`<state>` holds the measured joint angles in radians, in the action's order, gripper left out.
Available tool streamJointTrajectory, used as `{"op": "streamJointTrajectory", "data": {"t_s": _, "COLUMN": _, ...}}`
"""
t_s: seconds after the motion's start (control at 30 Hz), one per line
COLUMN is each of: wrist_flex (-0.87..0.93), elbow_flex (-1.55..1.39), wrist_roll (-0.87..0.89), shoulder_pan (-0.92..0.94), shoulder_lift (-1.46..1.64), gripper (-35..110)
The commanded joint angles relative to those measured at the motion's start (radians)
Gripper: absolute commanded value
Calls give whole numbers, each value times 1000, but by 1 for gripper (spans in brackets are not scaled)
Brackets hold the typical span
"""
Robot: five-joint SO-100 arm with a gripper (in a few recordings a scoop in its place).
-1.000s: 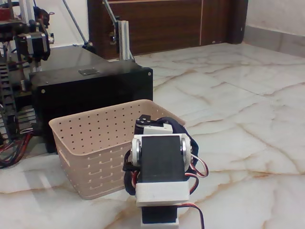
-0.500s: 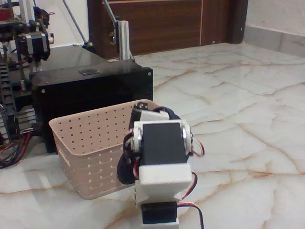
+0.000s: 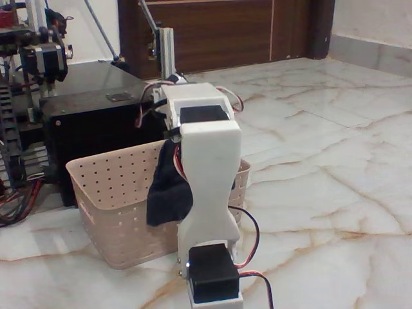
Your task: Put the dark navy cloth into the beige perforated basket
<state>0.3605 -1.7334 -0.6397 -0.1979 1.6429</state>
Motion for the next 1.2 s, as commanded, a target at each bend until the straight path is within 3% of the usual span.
{"op": "streamJointTrajectory", "data": {"t_s": 0.0, "wrist_flex": 66, "elbow_flex": 117, "wrist_roll": 38, "shoulder_pan": -14, "shoulder_lift": -43, "gripper": 0}}
{"op": "streamJointTrajectory", "data": {"t_s": 0.07, "wrist_flex": 172, "elbow_flex": 227, "wrist_roll": 92, "shoulder_pan": -20, "shoulder_lift": -98, "gripper": 0}}
{"op": "streamJointTrajectory", "data": {"t_s": 0.33, "wrist_flex": 184, "elbow_flex": 120, "wrist_roll": 14, "shoulder_pan": 5, "shoulder_lift": -28, "gripper": 0}}
{"op": "streamJointTrajectory", "data": {"t_s": 0.5, "wrist_flex": -46, "elbow_flex": -184, "wrist_roll": -144, "shoulder_pan": 20, "shoulder_lift": 153, "gripper": 0}}
{"op": "streamJointTrajectory", "data": {"t_s": 0.6, "wrist_flex": -273, "elbow_flex": -451, "wrist_roll": -304, "shoulder_pan": 40, "shoulder_lift": 275, "gripper": 0}}
{"op": "streamJointTrajectory", "data": {"t_s": 0.9, "wrist_flex": -709, "elbow_flex": -1089, "wrist_roll": -753, "shoulder_pan": 107, "shoulder_lift": 675, "gripper": 0}}
{"op": "streamJointTrajectory", "data": {"t_s": 1.17, "wrist_flex": -785, "elbow_flex": -1167, "wrist_roll": -810, "shoulder_pan": 112, "shoulder_lift": 753, "gripper": 0}}
